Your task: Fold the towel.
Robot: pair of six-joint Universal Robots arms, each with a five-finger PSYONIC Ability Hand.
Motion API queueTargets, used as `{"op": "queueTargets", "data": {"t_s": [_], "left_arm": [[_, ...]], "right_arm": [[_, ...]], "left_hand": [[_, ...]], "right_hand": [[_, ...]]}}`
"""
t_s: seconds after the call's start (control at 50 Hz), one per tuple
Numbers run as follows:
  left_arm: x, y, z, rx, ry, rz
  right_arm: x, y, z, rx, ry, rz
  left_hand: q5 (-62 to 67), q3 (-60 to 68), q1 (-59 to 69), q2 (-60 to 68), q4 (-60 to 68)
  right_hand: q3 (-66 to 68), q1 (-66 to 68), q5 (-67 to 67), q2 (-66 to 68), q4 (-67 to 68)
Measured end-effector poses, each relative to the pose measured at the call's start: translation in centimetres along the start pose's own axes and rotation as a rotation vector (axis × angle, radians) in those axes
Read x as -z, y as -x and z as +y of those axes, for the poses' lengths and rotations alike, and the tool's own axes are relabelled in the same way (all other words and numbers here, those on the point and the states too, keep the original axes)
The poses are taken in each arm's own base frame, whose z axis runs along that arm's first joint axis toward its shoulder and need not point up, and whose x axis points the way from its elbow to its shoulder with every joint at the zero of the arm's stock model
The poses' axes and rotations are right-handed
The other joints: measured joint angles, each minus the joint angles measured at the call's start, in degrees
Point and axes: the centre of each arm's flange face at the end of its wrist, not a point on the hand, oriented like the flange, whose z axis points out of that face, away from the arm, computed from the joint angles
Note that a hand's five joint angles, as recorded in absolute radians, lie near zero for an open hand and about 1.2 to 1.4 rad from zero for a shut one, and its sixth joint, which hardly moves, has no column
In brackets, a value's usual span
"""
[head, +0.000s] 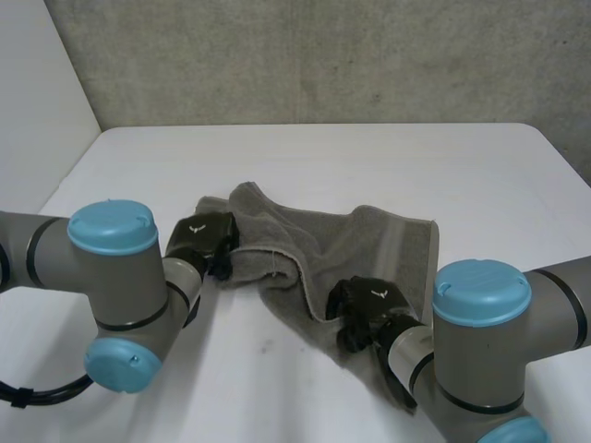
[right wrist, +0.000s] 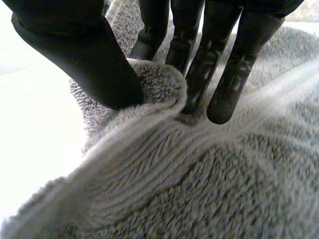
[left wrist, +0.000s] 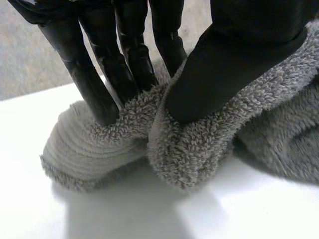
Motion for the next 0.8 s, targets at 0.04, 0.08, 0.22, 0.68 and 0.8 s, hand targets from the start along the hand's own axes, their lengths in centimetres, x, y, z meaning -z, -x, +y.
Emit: {"op": "queueTargets", "data": {"t_s": [0.04, 0.08, 0.22, 0.68, 0.8], "left_arm": [[-0.2, 0.0, -0.7, -0.009, -0.024, -0.001], [-0.4, 0.0, -1.8, -0.027, -0.058, -0.002], [-0.6, 0.0, -9.3, -0.126, -0.276, -0.015], [6.8, 0.4, -11.6, -0.322, 0.104, 0.088], [7.0, 0.7, -6.5, -0.37, 0.335, 0.121]], "right_arm": [[-0.2, 0.1, -0.5, 0.004, -0.026, -0.004], [-0.5, 0.2, -1.5, 0.013, -0.065, -0.011], [-1.1, 0.8, -8.6, 0.136, -0.315, -0.023], [3.3, -0.5, -16.3, 0.793, -0.204, 0.008], [2.4, -1.9, -12.2, 0.832, 0.067, -0.054]], "left_hand": [[0.46, 0.62, 0.52, 0.62, 0.56], [0.81, 0.98, 0.6, 0.98, 1.1], [1.42, 1.46, 0.51, 1.45, 1.55], [1.7, 1.87, 0.51, 1.64, 1.67], [1.69, 1.75, 0.51, 1.23, 1.13]], "right_hand": [[1.31, 1.56, 1.21, 1.26, 1.33], [2.44, 2.76, 2.37, 2.43, 2.49], [3.32, 3.69, 3.31, 3.38, 3.38], [3.46, 4.04, 3.63, 3.62, 3.59], [3.46, 4.05, 3.64, 3.62, 3.6]]}}
